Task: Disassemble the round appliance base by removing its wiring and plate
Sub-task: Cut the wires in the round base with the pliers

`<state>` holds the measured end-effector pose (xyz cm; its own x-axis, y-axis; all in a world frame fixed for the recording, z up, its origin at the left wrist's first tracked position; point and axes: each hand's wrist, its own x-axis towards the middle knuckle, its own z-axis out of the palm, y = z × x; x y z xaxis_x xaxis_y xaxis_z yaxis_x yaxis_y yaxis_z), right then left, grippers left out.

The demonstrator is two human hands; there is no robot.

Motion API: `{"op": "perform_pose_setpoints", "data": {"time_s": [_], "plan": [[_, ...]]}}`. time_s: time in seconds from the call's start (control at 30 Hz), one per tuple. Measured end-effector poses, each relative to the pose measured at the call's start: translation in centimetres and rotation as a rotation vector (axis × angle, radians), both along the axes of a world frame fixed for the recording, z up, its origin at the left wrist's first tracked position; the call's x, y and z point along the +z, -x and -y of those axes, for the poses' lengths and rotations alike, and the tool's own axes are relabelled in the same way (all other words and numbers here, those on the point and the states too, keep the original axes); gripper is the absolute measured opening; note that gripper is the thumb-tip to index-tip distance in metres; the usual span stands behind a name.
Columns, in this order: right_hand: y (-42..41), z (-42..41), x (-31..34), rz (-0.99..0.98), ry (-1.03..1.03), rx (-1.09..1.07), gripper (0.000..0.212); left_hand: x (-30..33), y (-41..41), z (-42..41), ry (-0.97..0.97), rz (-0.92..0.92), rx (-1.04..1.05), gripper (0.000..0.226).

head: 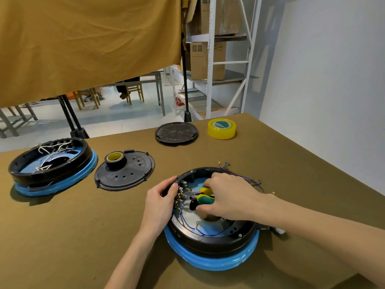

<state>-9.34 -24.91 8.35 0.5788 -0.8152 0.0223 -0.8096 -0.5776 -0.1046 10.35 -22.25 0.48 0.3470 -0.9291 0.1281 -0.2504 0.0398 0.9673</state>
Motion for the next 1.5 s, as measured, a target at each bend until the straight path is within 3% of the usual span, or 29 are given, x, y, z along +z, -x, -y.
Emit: {"op": "perform_pose_setpoints", "data": {"time_s": [0.47, 1.5], "plan": [[-0.6, 0.8, 0.2, -0.001, 0.027, 0.010, 0.057, -0.2, -0.1, 0.0, 0.000, 0.013, 0.000, 0.032], [-2.7, 1.3, 2.1, -0.289, 0.047, 0.095, 0.049, 0.4, -0.1, -0.3, -0.010, 0.014, 0.008, 0.032]]}}
